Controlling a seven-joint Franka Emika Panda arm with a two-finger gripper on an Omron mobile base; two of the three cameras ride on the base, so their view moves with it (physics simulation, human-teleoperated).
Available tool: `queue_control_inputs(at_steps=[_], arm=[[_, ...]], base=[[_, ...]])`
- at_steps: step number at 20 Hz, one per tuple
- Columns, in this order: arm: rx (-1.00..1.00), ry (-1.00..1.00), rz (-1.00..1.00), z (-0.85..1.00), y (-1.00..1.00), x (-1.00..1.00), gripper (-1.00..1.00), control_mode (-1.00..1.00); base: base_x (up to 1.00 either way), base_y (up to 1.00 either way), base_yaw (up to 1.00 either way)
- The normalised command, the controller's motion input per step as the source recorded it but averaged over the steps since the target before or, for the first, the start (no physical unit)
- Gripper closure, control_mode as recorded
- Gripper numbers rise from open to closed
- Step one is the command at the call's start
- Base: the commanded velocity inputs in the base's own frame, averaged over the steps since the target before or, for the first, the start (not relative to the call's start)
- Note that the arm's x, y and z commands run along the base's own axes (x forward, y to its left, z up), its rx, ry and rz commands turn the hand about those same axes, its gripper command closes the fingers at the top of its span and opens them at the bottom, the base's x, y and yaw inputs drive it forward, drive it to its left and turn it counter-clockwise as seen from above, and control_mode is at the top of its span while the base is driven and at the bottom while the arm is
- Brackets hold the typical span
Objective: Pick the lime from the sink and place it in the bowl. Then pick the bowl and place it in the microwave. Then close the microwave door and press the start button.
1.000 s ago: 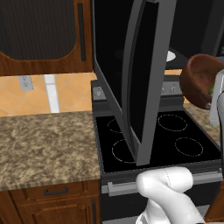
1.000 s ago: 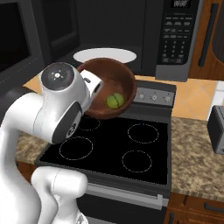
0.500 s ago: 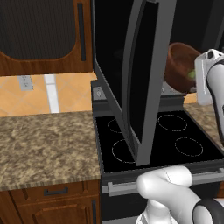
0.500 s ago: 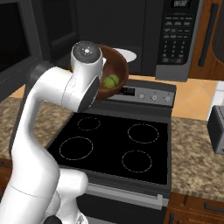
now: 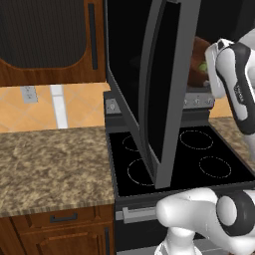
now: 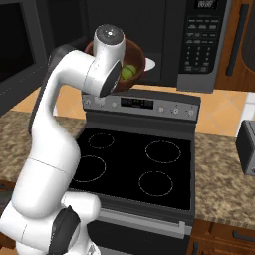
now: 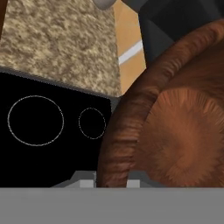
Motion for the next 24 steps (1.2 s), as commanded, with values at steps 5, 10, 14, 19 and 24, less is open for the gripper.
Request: queue_control_inputs(at_steps=[5,10,14,19,24], arm=[[-0.03,0.00,0.06,0.00,0.10,0.83,1.00,-1.00],[-0.04,0.00,0.04,0.00,0.12,0.67,1.00,-1.00],[-0.06,0.00,0.07,0.00,0.19,0.53,1.00,-1.00],[-0.04,-0.01,0.14,-0.01,0.17,0.41,1.00,-1.00],[-0.04,-0.01,0.08,-0.13,0.02,0.47,1.00,-1.00]], base=[[0.00,0.00,0.00],[0.00,0.00,0.00],[0.00,0.00,0.00],[0.00,0.00,0.00],[0.00,0.00,0.00]])
